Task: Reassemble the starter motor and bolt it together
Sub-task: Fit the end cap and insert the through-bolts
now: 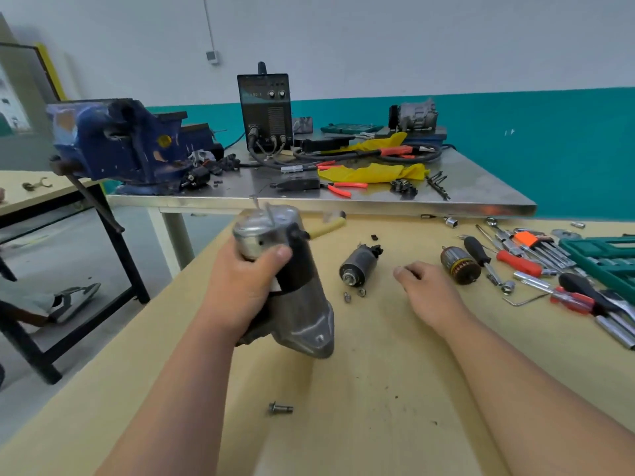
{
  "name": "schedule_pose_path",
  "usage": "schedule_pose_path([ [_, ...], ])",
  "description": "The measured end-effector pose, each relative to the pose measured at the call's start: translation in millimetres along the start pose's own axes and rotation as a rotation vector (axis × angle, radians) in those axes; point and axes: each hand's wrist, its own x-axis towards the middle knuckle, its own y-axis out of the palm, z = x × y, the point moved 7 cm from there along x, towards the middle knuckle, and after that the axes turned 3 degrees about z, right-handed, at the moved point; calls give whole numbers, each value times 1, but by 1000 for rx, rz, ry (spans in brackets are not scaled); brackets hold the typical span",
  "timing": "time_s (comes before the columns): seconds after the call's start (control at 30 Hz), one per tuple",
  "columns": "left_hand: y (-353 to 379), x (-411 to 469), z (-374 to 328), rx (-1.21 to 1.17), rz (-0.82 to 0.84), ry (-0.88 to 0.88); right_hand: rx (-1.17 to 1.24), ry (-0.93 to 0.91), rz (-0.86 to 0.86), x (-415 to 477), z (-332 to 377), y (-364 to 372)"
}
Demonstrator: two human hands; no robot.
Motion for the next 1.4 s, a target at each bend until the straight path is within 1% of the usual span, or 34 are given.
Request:
schedule_pose_path([
  [0.07,25,-3,-16,67,62,41,304,145,-17,-8,-13,-12],
  [0.13,51,-7,-26,82,106,37,585,252,-3,-18,-24,-20],
  [0.17,64,-11,-29,60,120,25,648,279,13,-23,-28,-24],
  [0.27,102,-21,-34,-28,160,-21,690,311,23,-36,-38,-40],
  [0.33,126,-26,-38,-21,215,-18,779,270,6,-42,-37,-58],
  [0.43,151,-31,-47,80,322,31,927,162,-71,-52,-20,-96],
  [0.5,156,-32,-51,130,361,58,1026,41,-128,-64,0,-121],
  [0.53,156,-32,-51,141,365,64,1030,-41,-133,-70,12,-129],
  [0.6,153,-30,-50,132,352,49,927,-195,-96,-86,40,-138],
  [0.63,151,-30,-49,109,348,37,803,-256,-79,-94,52,-141],
  [0.73,144,-32,-47,34,338,20,222,-353,-122,-113,81,-150],
  [0.77,141,-33,-47,21,333,19,105,-379,-125,-117,89,-152],
  [0.8,139,-34,-46,7,329,19,44,-410,-119,-120,98,-153],
  [0.93,141,-38,-48,-16,348,46,-116,-542,-21,-133,135,-145],
  [1.0,143,-38,-50,-7,359,58,-219,-535,56,-135,143,-139],
  [1.07,144,-38,-51,-6,362,58,-254,-518,104,-136,145,-135],
  [1.13,144,-37,-50,-14,366,52,-280,-522,104,-137,147,-135],
  [1.27,144,-38,-50,-15,386,48,-431,-582,46,-136,156,-137],
  [1.4,143,-37,-48,-31,389,49,-497,-649,92,-141,164,-130],
])
